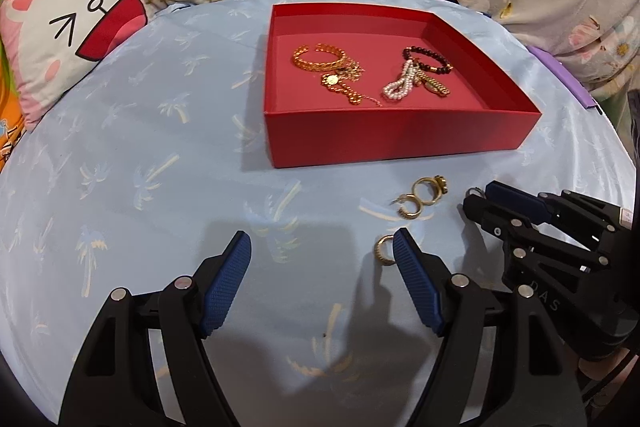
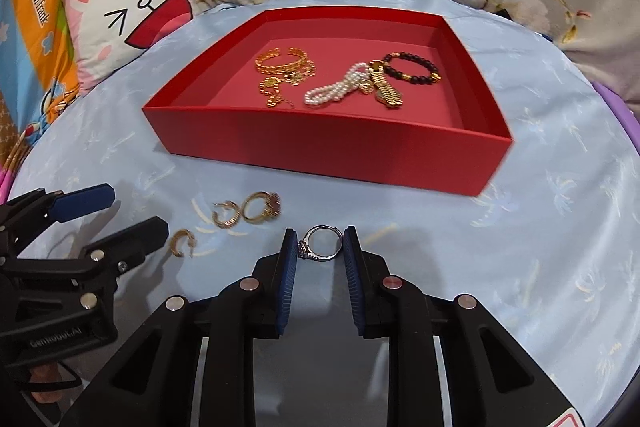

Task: Organize jewelry
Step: 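Grasp the silver stone ring with the right gripper while the left gripper grasps a gold hoop earring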

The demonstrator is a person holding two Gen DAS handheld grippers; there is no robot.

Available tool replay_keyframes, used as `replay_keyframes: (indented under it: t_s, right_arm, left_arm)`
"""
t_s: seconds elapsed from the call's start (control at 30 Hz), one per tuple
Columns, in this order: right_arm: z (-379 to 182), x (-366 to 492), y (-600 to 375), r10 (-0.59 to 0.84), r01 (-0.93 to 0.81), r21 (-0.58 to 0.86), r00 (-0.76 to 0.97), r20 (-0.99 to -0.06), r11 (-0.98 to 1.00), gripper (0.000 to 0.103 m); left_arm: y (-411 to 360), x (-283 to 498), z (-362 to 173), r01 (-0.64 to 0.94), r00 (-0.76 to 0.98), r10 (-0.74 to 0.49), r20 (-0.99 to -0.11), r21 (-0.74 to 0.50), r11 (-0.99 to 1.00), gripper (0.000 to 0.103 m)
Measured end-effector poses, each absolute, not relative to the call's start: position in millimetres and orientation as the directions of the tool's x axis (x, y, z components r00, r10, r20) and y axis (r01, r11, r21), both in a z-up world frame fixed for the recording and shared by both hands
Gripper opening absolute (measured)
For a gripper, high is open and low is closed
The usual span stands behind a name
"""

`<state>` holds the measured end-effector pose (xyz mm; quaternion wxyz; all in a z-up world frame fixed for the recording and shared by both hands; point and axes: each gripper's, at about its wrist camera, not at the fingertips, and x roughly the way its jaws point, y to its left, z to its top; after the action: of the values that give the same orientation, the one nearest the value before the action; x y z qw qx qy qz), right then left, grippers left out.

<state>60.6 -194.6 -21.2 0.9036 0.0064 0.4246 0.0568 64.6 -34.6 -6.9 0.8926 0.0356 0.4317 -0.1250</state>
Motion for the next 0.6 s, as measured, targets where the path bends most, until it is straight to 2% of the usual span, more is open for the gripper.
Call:
replay_keyframes:
  t_s: [0.13,0.17,0.2,0.43,0.53,0.6]
  right_arm:
    - [-20.6,50.0,-209.8,0.095,-0.060,0.074,0.633,-0.768,0.995,0.020]
    - [-20.4,47.7,-213.2,0.094,-0.052,0.079,0.633,-0.769,0.995,0.011]
    - [-20.6,45.6,-217.4,0.095,-0.043,0.088,0.629,-0.772,0.995,0.008]
    - [-21.0,39.2,-230.9,0.100,-0.017,0.116,0.633,-0.768,0.993,0.008]
    - [-21.7,39.1,-234.4,0.109,-0.015,0.128,0.633,-0.767,0.992,0.008]
    - [-20.8,38.5,-237.5,0.105,-0.010,0.128,0.633,-0.767,0.992,0.008]
  left_arm:
    - [-49.0,65.5,-4.8,0.298,0.580,-0.230,-0.781,-0.060,0.953,0.071]
    - [-54.3,66.0,-4.2,0.308,0.580,-0.236,-0.780,-0.058,0.949,0.071]
    - [-58.8,66.3,-4.4,0.316,0.580,-0.239,-0.779,-0.056,0.947,0.071]
    - [-90.6,79.4,-9.6,0.359,0.567,-0.252,-0.784,-0.040,0.932,0.070]
    - [-97.9,86.6,-11.8,0.365,0.564,-0.247,-0.788,-0.031,0.931,0.066]
    - [-102.1,92.4,-15.2,0.365,0.555,-0.243,-0.796,-0.030,0.930,0.059]
